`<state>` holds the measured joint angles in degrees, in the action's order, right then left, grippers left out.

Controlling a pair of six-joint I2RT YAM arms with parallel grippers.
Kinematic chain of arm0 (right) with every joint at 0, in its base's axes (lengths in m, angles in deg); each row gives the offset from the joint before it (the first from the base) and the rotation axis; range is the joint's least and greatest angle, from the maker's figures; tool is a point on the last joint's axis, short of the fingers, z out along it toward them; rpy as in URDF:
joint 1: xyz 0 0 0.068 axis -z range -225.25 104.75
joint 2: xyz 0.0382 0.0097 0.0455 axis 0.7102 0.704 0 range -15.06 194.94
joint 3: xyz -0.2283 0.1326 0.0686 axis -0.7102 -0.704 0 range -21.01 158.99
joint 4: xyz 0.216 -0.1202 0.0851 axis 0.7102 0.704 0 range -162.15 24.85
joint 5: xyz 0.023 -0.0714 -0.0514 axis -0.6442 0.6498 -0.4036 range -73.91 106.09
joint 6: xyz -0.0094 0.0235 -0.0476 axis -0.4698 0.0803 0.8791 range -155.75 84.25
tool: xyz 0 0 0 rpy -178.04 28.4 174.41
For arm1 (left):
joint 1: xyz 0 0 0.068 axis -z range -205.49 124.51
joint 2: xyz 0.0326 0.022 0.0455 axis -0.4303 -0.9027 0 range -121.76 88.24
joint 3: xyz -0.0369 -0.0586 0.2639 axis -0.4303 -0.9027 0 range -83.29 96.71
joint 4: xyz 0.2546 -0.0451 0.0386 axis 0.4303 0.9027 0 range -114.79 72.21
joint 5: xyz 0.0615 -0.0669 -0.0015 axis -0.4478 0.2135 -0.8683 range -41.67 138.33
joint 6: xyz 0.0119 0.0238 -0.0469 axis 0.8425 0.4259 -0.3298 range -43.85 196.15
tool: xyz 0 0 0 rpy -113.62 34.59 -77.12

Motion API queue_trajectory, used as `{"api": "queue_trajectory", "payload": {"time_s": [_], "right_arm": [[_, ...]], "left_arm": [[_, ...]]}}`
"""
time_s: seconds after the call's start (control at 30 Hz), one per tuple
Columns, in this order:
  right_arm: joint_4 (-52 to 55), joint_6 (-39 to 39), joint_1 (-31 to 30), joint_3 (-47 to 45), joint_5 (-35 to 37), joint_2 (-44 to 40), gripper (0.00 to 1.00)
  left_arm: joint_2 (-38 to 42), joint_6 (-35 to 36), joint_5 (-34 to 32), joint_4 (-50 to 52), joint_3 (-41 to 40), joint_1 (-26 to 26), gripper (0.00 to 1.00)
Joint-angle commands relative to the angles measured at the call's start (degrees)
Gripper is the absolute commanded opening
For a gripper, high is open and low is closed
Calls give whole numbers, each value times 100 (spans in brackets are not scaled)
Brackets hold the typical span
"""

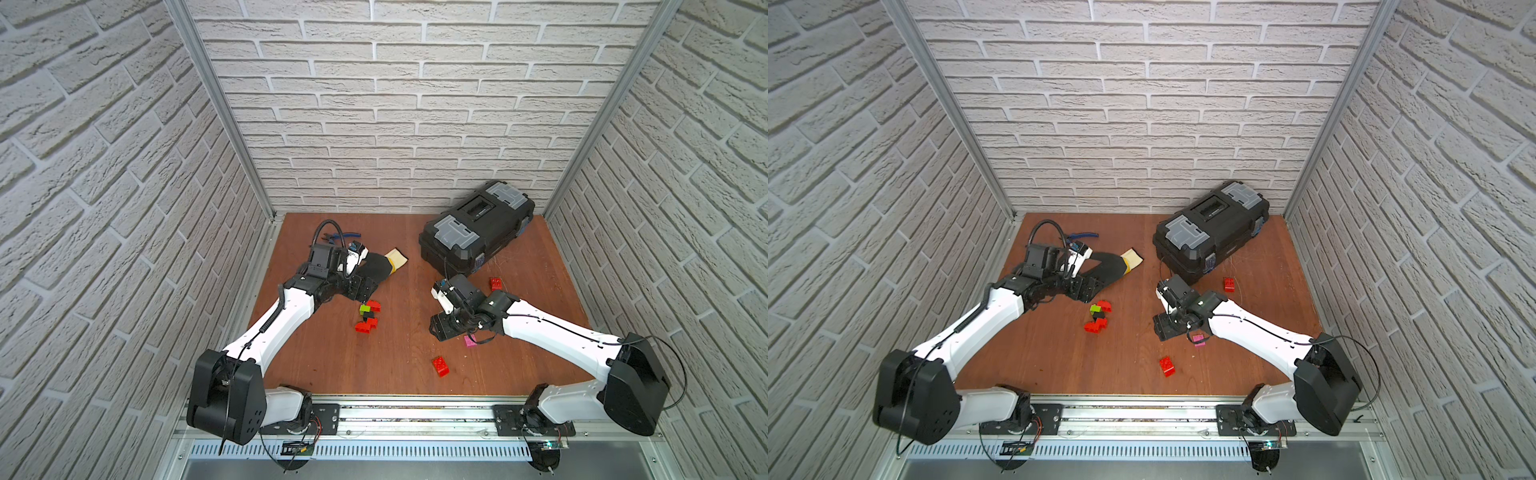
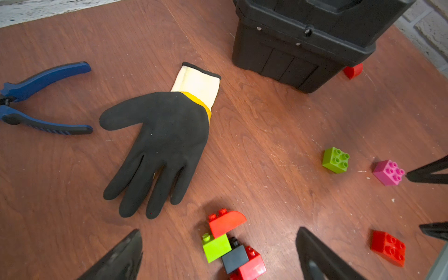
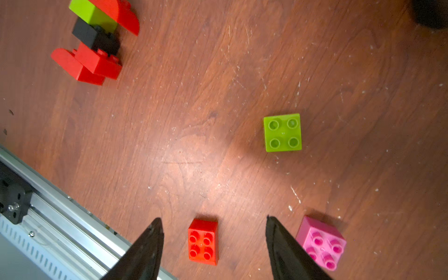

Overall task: Assemble the letter s with lego
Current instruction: Pick up the lego brick from the center of the board.

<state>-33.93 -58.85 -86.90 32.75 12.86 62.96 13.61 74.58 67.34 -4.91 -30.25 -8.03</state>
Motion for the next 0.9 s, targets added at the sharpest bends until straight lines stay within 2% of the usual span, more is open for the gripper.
{"api": "queue_trajectory", "payload": {"time_s": [0.0,0.47,0.63,0.87], "right_arm": [[169,-72,-194,-184,205,-204,68],[116,-1307,-1380,-789,612,-224,64],[164,-1365,-1504,-717,897,44,63],[60,-1404,-1646,-682,929,402,61]], "left_arm": [[106,-120,153,-338,-56,36,98],[139,-305,241,22,-63,156,98],[551,-659,170,211,-346,238,98],[977,-1052,349,209,-714,231,98]]}}
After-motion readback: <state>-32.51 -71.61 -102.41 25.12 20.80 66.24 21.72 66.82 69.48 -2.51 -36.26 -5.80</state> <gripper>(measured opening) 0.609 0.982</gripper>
